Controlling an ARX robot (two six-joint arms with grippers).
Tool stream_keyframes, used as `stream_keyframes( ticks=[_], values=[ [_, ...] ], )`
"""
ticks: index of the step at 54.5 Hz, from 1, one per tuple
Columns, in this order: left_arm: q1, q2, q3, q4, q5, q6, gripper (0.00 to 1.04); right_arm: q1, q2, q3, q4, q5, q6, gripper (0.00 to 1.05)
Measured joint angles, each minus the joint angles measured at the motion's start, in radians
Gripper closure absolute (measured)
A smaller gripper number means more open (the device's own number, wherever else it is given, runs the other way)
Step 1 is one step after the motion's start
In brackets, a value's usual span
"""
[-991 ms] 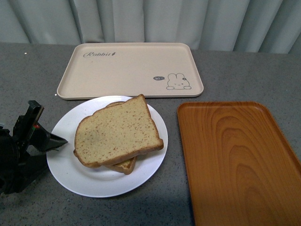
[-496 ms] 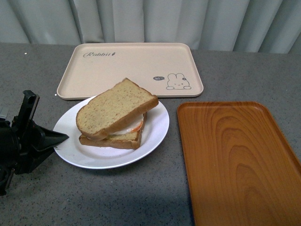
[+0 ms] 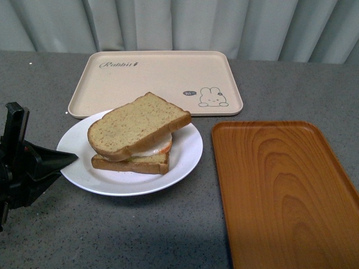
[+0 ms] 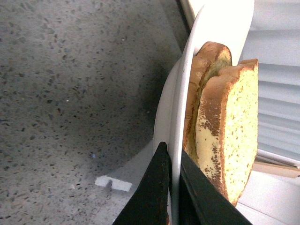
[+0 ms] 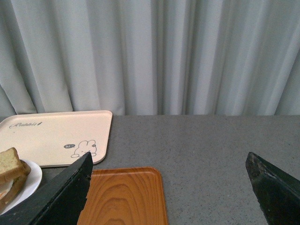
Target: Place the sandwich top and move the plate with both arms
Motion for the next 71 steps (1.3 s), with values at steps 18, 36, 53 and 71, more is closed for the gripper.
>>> stream_keyframes(
  ticks=[18,36,53,71],
  values=[
    [0.021,-0.056,0.052,0.01,-0.006,-0.048,1.01,0.0,0.0,0.0,0.0,0.0,0.0,0.09],
    [0.011,0.056,0.375,-0.145,-0.177,-0.067,1.01,0.0,0.0,0.0,0.0,0.0,0.0,0.09],
    [-0.072,0.244,0.692,-0.28,-0.239,-0.103,1.01,0.0,0.0,0.0,0.0,0.0,0.0,0.09],
    [-0.103,0.336,0.765,-0.343,-0.245,-0.089,1.01,0.0,0.0,0.0,0.0,0.0,0.0,0.09]
  ],
)
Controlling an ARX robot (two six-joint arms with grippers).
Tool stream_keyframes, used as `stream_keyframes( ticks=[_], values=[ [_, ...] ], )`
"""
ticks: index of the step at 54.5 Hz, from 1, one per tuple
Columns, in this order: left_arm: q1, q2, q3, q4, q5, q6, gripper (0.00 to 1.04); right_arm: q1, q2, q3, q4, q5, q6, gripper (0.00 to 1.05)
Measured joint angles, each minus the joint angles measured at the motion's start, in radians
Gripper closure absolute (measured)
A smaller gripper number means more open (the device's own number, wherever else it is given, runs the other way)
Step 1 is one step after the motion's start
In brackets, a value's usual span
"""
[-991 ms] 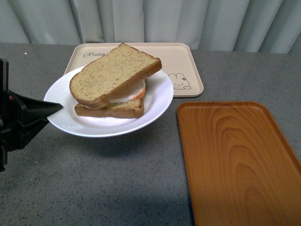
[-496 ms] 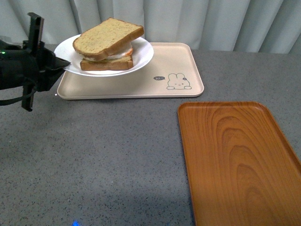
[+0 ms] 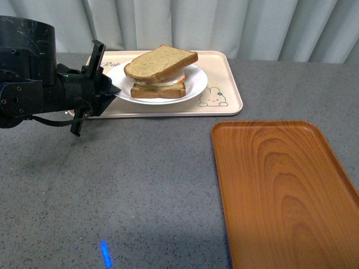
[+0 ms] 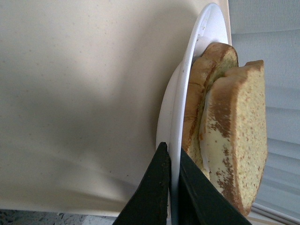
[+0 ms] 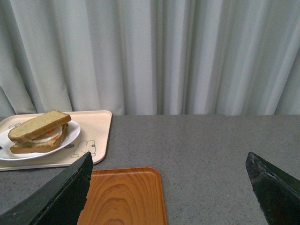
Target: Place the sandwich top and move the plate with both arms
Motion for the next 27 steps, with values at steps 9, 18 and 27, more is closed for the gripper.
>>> stream_keyframes(
  ticks=[9,18,27],
  values=[
    [0.01,-0.001,-0.008,0.006,0.002,0.006,0.95,0.0,0.0,0.0,0.0,0.0,0.0,0.09],
    [0.028,-0.038,-0.062,0.018,0.001,0.022,0.64,0.0,0.0,0.0,0.0,0.0,0.0,0.09],
    [0.051,-0.175,-0.169,0.002,-0.046,0.052,0.34,0.0,0.0,0.0,0.0,0.0,0.0,0.09]
  ],
)
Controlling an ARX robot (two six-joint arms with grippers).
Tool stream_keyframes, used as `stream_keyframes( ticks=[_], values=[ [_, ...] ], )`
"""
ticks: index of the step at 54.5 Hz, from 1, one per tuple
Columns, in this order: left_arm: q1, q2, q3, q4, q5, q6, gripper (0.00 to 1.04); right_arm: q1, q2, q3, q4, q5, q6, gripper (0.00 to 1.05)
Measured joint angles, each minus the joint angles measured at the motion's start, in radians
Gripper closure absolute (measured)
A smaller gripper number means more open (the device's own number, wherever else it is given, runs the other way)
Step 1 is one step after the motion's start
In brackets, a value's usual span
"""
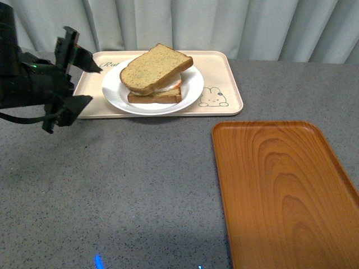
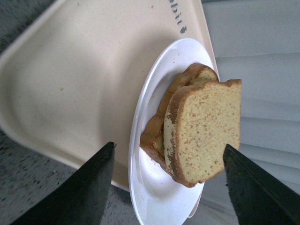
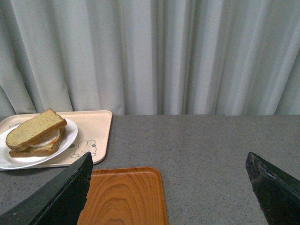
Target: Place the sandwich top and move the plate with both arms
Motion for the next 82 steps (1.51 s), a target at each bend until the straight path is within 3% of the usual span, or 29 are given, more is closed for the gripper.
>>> stream_keyframes(
  ticks=[10,22,32,42,53,59,63,71,77,82],
  values=[
    [0.037,-0.227,-0.175,-0.066,-0.059,0.085,0.05,0.0,0.0,0.0,0.0,0.0,0.0,0.09],
    [0.086,-0.502,-0.435,-0.075,-0.021,0.19,0.06,0.0,0.0,0.0,0.0,0.0,0.0,0.09],
    [0.177,-0.84,-0.663,-0.214,0.031,0.259,0.06,0.0,0.0,0.0,0.0,0.0,0.0,0.09],
    [0.215,-1.052,-0.727,-0.324,0.058,0.304,0.06,0.0,0.0,0.0,0.0,0.0,0.0,0.09],
    [0.216,-1.075,-0.731,-0.328,0.06,0.323,0.06,0.0,0.0,0.0,0.0,0.0,0.0,0.09],
    [0.185,-1.003,-0.875,0.14,-0.108,0.666,0.27,0.0,0.0,0.0,0.0,0.0,0.0,0.09],
    [0.17,-1.054,-0.906,0.257,-0.119,0.825,0.37,0.0,0.001,0.0,0.0,0.0,0.0,0.09],
    [0.143,-1.196,-0.931,0.222,-0.146,1.027,0.62,0.0,0.0,0.0,0.0,0.0,0.0,0.09],
    [0.09,-1.268,-0.959,0.154,-0.219,1.064,0.8,0.0,0.0,0.0,-0.001,0.0,0.0,0.09],
    [0.059,-1.344,-0.972,0.095,-0.227,1.082,0.96,0.0,0.0,0.0,-0.001,0.0,0.0,0.09]
  ],
)
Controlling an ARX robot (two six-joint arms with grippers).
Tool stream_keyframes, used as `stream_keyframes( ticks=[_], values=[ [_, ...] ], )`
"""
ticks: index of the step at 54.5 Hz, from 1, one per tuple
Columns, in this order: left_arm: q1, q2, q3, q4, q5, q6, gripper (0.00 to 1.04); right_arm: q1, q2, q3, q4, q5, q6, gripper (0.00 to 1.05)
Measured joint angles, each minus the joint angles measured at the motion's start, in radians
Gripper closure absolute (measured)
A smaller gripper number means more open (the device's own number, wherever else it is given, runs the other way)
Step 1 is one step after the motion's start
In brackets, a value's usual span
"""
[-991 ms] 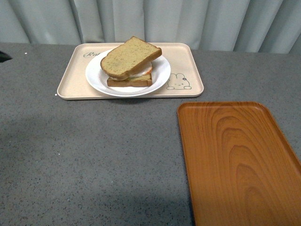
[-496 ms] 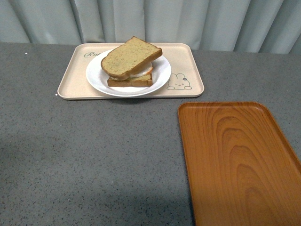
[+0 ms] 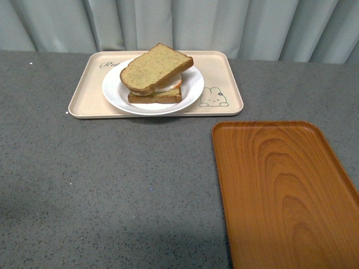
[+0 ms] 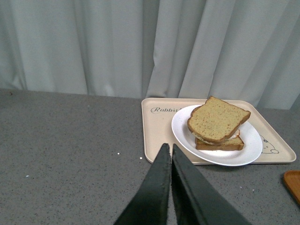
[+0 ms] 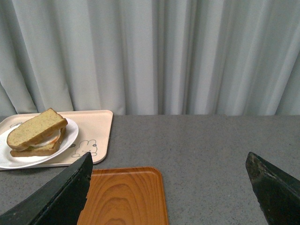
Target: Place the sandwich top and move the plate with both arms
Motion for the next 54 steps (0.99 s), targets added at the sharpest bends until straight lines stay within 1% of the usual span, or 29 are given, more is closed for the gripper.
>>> stream_keyframes(
  ticks=[1,2,21,39,54],
  values=[
    [-0.002,-0.019,-0.003,-0.013,-0.001,0.002,1.0,0.0,0.0,0.0,0.0,0.0,0.0,0.09],
    [-0.002,-0.035,-0.005,-0.026,-0.001,0.002,1.01,0.0,0.0,0.0,0.0,0.0,0.0,0.09],
    [-0.005,-0.301,-0.015,-0.26,-0.007,0.014,1.01,0.0,0.0,0.0,0.0,0.0,0.0,0.09],
    [-0.005,-0.471,-0.016,-0.42,-0.007,0.015,1.01,0.0,0.0,0.0,0.0,0.0,0.0,0.09],
    [-0.005,-0.575,-0.016,-0.521,-0.006,0.015,1.01,0.0,0.0,0.0,0.0,0.0,0.0,0.09]
  ],
)
